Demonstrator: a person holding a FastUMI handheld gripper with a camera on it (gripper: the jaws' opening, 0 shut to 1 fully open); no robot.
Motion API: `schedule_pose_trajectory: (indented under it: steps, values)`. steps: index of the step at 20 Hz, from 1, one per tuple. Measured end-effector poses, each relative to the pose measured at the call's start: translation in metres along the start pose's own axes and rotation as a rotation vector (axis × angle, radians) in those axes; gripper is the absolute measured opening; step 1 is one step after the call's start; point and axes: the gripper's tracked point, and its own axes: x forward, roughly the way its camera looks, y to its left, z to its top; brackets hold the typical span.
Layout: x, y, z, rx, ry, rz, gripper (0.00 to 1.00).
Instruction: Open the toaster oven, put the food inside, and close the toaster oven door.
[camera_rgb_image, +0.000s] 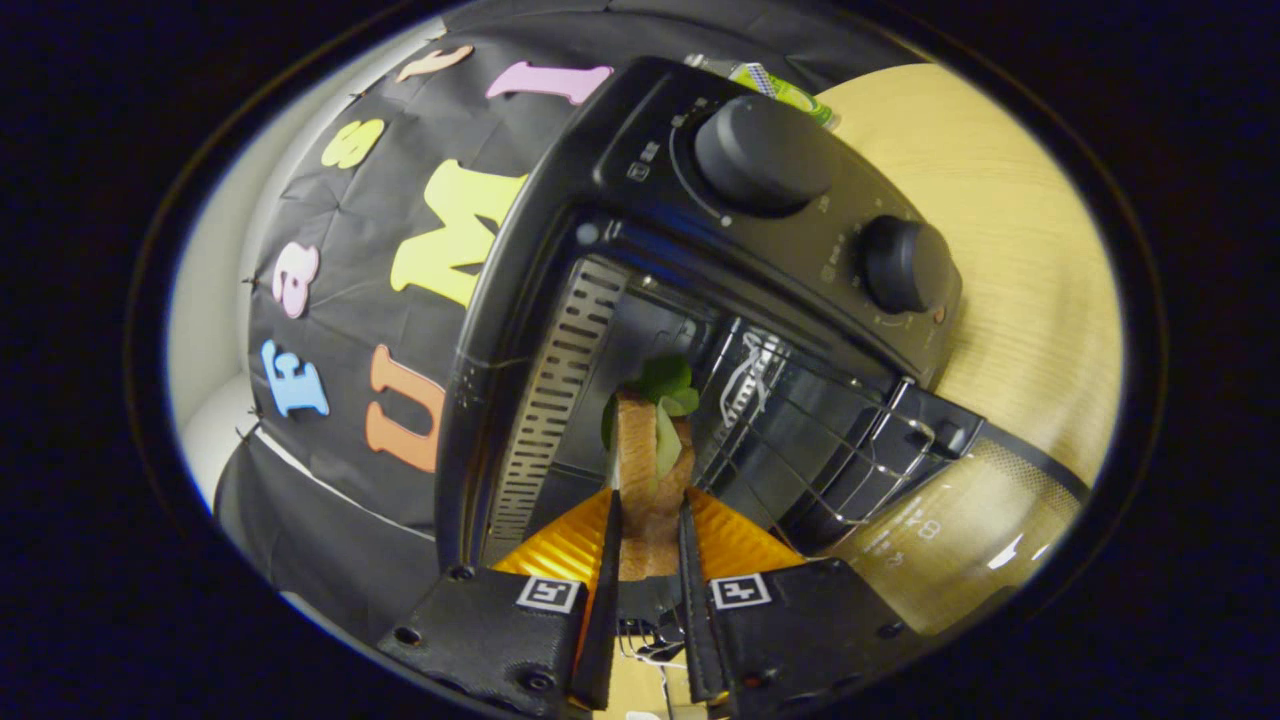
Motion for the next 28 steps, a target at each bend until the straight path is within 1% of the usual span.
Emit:
schedule_pose_trajectory:
  steps: [2, 4, 5, 7, 9, 11, 13, 17, 19, 22, 24, 26, 28]
  values:
    - [0.004, 0.001, -0.003, -0.025, 0.014, -0.012, 0.34]
    - [0.004, 0.002, -0.008, -0.079, 0.037, -0.019, 0.37]
    - [0.003, 0.005, -0.014, -0.114, 0.078, -0.017, 0.43]
    - [0.001, 0.003, -0.018, -0.225, 0.085, -0.039, 0.56]
    - [0.005, 0.009, -0.025, -0.303, 0.112, -0.053, 0.7]
    - [-0.001, 0.009, -0.027, -0.421, 0.126, -0.094, 0.85]
    - [-0.002, 0.003, -0.026, -0.538, 0.15, -0.165, 1.0]
    - [-0.019, -0.007, -0.035, -0.745, 0.223, -0.281, 1.0]
    - [-0.031, -0.008, -0.037, -0.857, 0.231, -0.323, 1.0]
    - [-0.059, -0.008, -0.042, -1.011, 0.214, -0.351, 1.0]
    - [-0.079, -0.009, -0.052, -1.081, 0.185, -0.338, 1.0]
    - [-0.102, -0.02, -0.064, -1.131, 0.148, -0.33, 1.0]
    - [-0.123, -0.037, -0.069, -1.152, 0.125, -0.361, 1.0]
